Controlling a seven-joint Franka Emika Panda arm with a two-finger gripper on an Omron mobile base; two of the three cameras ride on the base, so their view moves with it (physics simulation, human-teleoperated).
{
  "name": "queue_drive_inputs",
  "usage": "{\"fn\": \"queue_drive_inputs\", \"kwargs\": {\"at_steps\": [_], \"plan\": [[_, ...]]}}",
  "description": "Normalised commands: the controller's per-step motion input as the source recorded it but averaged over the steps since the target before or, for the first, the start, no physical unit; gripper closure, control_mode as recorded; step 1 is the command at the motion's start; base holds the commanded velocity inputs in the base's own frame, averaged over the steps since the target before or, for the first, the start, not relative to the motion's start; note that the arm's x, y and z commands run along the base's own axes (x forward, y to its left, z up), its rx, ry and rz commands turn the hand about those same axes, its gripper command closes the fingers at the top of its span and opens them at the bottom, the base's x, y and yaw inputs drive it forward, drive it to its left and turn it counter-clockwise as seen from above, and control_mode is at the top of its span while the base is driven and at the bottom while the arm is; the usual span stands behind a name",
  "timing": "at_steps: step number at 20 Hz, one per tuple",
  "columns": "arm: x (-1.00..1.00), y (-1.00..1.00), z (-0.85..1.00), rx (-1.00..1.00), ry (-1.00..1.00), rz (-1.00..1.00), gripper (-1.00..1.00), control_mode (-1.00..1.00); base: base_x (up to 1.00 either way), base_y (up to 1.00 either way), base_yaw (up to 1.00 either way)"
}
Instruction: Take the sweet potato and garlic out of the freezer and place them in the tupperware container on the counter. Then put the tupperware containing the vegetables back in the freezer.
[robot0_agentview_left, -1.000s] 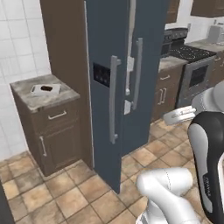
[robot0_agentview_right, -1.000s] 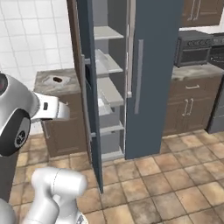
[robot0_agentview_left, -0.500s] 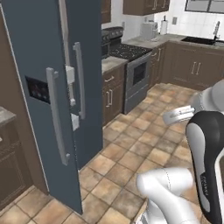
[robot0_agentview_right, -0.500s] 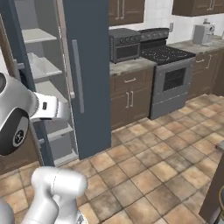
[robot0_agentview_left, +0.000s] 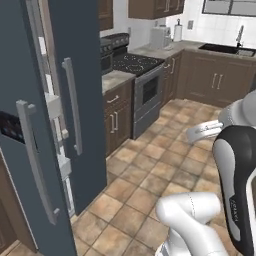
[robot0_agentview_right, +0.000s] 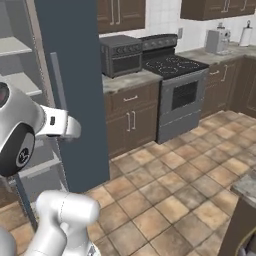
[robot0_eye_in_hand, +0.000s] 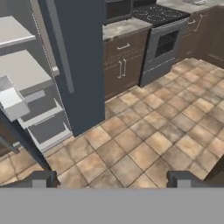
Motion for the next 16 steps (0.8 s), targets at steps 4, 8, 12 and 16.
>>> {"fn": "queue_drive_inputs", "kwargs": {"at_steps": [4,8,12,16], "plan": [[0.00,0.00,0.00,0.00,0.00,0.00,-1.00,1.00,0.92,0.02,0.00],[0.00,0.00,0.00,0.00,0.00,0.00,-1.00,1.00,1.00,-0.01,0.26],[0.00,0.00,0.00,0.00,0.00,0.00,-1.00,1.00,1.00,-0.16,0.77],[0.00,0.00,0.00,0.00,0.00,0.00,-1.00,1.00,1.00,-0.07,0.83]]}}
